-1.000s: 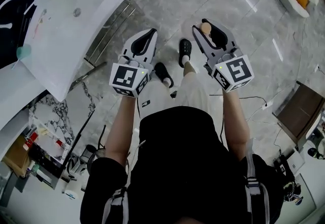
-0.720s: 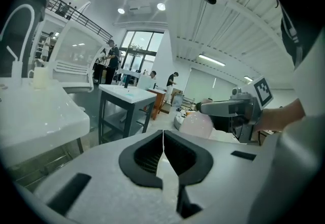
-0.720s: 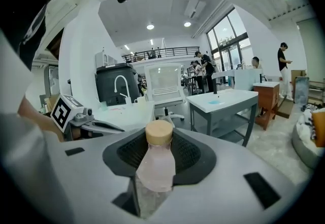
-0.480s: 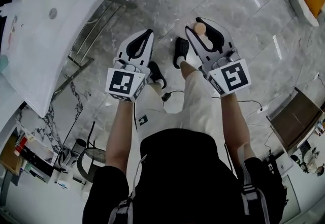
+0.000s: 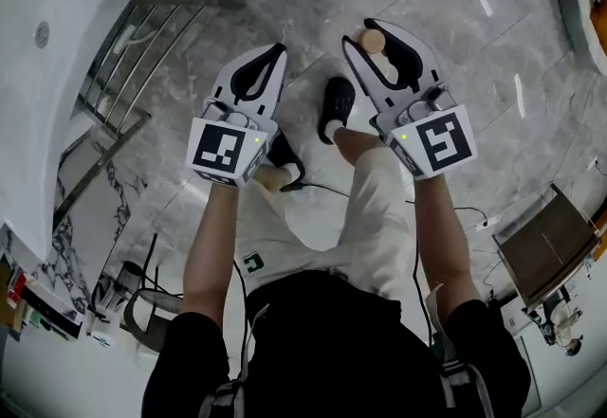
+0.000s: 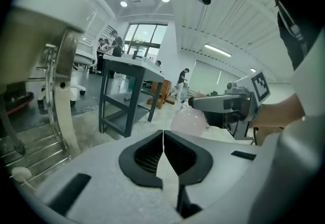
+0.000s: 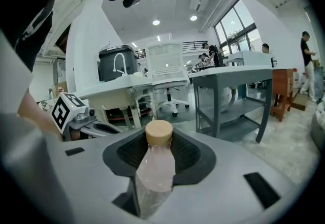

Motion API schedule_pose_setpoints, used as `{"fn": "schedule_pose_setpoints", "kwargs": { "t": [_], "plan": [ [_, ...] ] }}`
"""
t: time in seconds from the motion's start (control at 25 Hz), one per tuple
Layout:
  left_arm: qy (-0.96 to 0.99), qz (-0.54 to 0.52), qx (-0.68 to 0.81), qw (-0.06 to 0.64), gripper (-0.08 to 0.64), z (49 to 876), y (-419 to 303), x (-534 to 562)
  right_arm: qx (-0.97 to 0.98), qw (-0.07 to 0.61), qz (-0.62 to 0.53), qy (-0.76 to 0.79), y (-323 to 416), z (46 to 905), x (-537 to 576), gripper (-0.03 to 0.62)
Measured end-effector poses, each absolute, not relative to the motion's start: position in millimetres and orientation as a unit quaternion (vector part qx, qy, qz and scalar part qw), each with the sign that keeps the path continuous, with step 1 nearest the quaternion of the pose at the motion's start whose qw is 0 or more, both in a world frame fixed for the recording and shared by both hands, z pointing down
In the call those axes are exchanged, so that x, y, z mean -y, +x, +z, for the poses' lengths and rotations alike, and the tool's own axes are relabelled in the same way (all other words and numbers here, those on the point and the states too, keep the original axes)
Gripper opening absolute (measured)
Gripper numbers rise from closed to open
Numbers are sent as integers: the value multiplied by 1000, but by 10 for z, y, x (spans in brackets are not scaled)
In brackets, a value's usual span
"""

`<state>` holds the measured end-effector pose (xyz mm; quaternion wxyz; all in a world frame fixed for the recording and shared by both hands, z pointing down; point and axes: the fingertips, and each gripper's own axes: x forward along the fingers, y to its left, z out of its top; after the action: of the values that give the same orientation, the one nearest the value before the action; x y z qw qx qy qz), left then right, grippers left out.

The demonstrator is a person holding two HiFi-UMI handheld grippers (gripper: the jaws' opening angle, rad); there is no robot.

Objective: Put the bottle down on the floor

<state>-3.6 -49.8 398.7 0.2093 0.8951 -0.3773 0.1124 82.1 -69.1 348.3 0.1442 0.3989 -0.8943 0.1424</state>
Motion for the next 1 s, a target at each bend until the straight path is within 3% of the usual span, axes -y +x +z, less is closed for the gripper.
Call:
{"fn": "schedule_pose_setpoints", "kwargs": {
  "t": [1.0],
  "plan": [
    [909, 93, 368, 169, 20, 6349, -6, 976, 930, 172, 82, 314, 807, 5832, 1068, 140]
  ]
}}
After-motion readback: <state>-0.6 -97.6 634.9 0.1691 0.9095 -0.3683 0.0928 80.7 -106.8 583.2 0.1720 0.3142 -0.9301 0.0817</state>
